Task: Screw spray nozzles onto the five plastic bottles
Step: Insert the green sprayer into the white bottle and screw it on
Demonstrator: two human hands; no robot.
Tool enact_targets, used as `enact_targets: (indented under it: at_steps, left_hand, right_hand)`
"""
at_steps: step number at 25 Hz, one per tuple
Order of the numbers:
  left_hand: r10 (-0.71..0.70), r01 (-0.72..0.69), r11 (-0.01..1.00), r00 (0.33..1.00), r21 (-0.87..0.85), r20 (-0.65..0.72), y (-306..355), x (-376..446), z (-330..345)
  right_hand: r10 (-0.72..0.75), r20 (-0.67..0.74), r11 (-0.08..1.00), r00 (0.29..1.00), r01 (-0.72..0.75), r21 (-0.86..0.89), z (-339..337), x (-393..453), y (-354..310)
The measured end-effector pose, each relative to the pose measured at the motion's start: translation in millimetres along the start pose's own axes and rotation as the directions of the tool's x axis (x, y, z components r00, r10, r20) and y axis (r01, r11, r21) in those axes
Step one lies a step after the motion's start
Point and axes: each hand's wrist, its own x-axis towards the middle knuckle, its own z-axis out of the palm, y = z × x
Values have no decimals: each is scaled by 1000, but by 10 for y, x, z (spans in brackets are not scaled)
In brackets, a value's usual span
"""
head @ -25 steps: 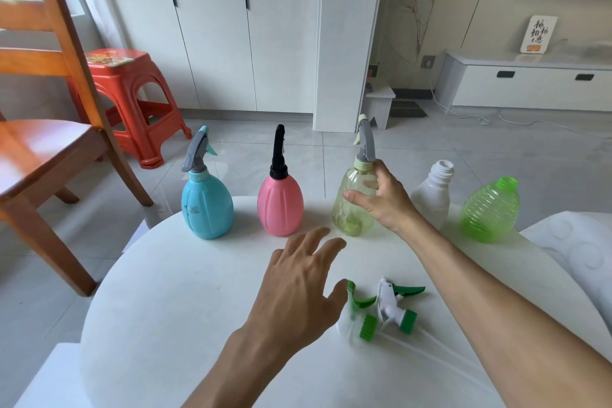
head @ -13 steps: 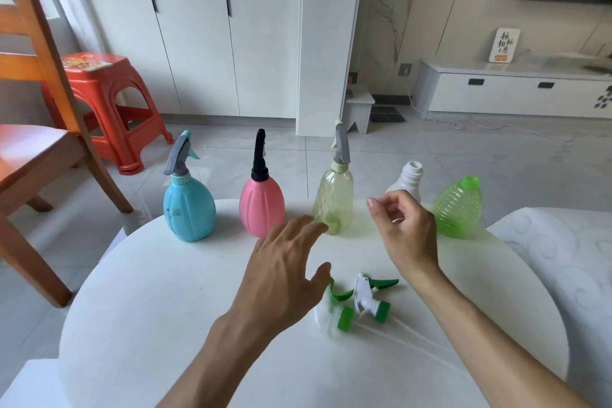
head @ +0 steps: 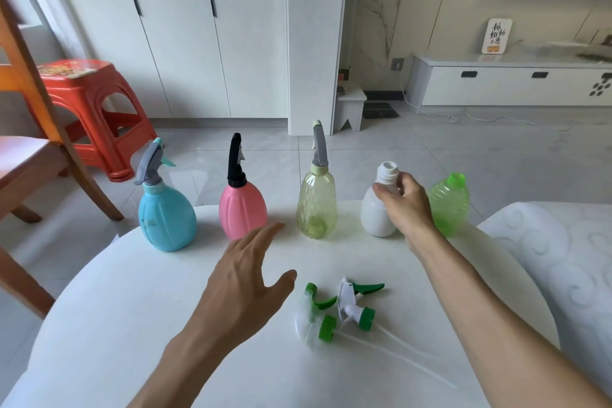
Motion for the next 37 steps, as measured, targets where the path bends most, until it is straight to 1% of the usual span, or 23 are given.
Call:
enact_targets:
  at_steps: [3,5,7,9,11,14,16,17,18,19,20,21,22,24,26,28,31,32,33,34,35,36,37]
  left_hand:
    - [58,-58,998,998,34,-11,42,15,49]
    - [95,-94,994,995,48,-36,67,20,67]
    - [98,-99,995,994,-11,-46,72,10,78]
    - [81,-71,980,995,-184,49,112,-8,80]
    - [110,-67,950,986,-306,126,170,-15,98]
    - [146,-117,960,985,-255,97,179,-71,128]
    - [126,-116,976,991,-183,42,117,-118,111]
    - [118,-113,983,993,-145,26,75,-137,100]
    - [122,-120,987,992,-104,11,25,-148,95]
    - [131,-131,989,991,-62,-9,-26,-155,89]
    - [128,-129,991,991,-27,-33,-74,-154,74]
    - [115,-115,993,992,4,-56,-116,-146,55]
    - [114,-110,993,991,51,-73,-152,-136,35]
    - [165,-144,971,981,189,-98,-208,-120,15]
    - [197,-163,950,975,265,-105,-219,-128,20]
    - [210,-175,940,973,294,-93,-200,-137,43]
    - [197,-165,943,977,289,-85,-212,-121,27]
    - [183,-151,948,979,281,-91,-229,-110,3]
    - [169,-136,953,981,271,-101,-251,-97,-24]
    - [154,-120,958,982,261,-113,-274,-83,-53]
    - [139,-105,962,983,252,-121,-295,-77,-77]
    - [124,-90,965,984,247,-126,-313,-72,-101]
    - [112,-79,965,986,249,-124,-327,-75,-112]
  right_hand:
    - [-35,-50,991,998,28,-129,-26,-76,-114]
    - [-122,-142,984,982,100,-149,-180,-224,-305]
    - [-222,-179,972,959,202,-122,-377,-498,-484]
    - [-264,-76,964,961,267,23,-483,-890,-607]
    - [-240,143,935,960,189,300,-401,-1250,-640]
    - [-196,398,849,896,-48,527,-223,-1580,-579]
    - [-209,541,820,814,-156,551,-243,-1609,-529]
    - [-210,625,862,752,-159,481,-277,-1584,-493]
    - [-172,685,945,708,-77,318,-299,-1555,-432]
    - [-100,694,995,713,73,68,-300,-1533,-371]
    - [-49,658,950,752,238,-202,-274,-1532,-304]
    - [-65,619,834,783,383,-396,-215,-1566,-246]
    - [-110,624,715,773,498,-491,-133,-1628,-203]
    - [-175,689,523,704,659,-541,57,-1801,-115]
    - [-207,690,386,693,706,-594,184,-1897,-68]
    - [-316,634,358,706,707,-610,235,-1929,-52]
    - [-274,583,440,765,639,-632,252,-1909,-67]
    - [-244,549,533,800,583,-613,213,-1857,-74]
    - [-238,487,676,841,503,-538,139,-1781,-113]
    - [-204,411,853,889,367,-371,26,-1677,-190]
    - [-120,366,978,923,173,-116,-106,-1557,-287]
    - [-57,346,984,936,-6,178,-248,-1425,-374]
    - [-21,312,904,950,-116,413,-382,-1310,-432]
